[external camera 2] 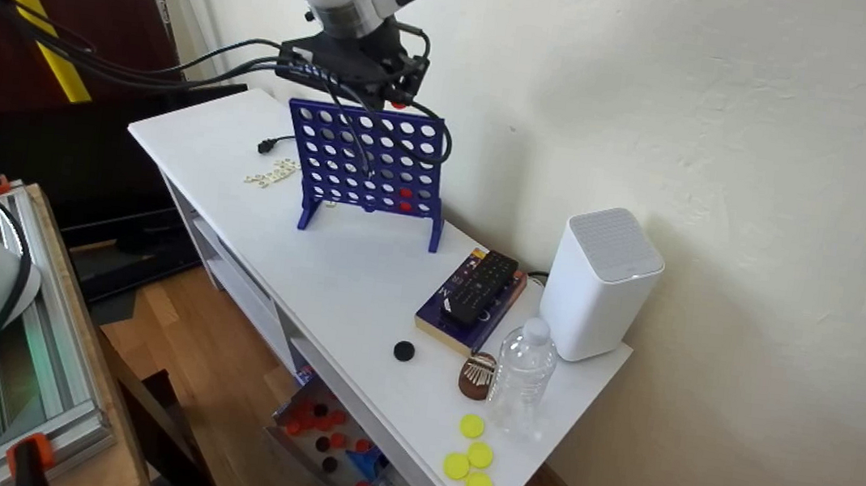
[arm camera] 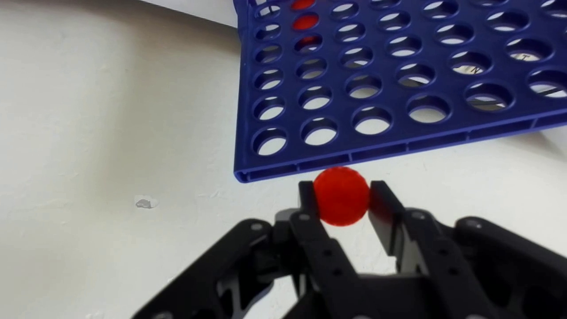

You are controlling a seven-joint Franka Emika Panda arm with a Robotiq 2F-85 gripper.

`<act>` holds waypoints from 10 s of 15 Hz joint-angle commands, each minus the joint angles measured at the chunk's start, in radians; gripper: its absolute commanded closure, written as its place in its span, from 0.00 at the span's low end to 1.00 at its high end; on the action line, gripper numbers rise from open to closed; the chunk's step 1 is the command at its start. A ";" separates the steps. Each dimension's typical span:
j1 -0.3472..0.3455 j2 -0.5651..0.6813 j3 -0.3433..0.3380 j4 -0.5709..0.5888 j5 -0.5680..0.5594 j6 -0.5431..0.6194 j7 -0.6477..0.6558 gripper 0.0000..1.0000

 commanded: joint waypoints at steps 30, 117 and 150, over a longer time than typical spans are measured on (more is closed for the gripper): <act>-0.014 0.128 0.000 0.110 0.164 -0.061 -0.190 0.91; 0.092 -0.067 0.015 -0.059 -0.119 0.201 0.298 1.00; 0.127 0.097 -0.008 0.065 -0.691 0.151 0.683 1.00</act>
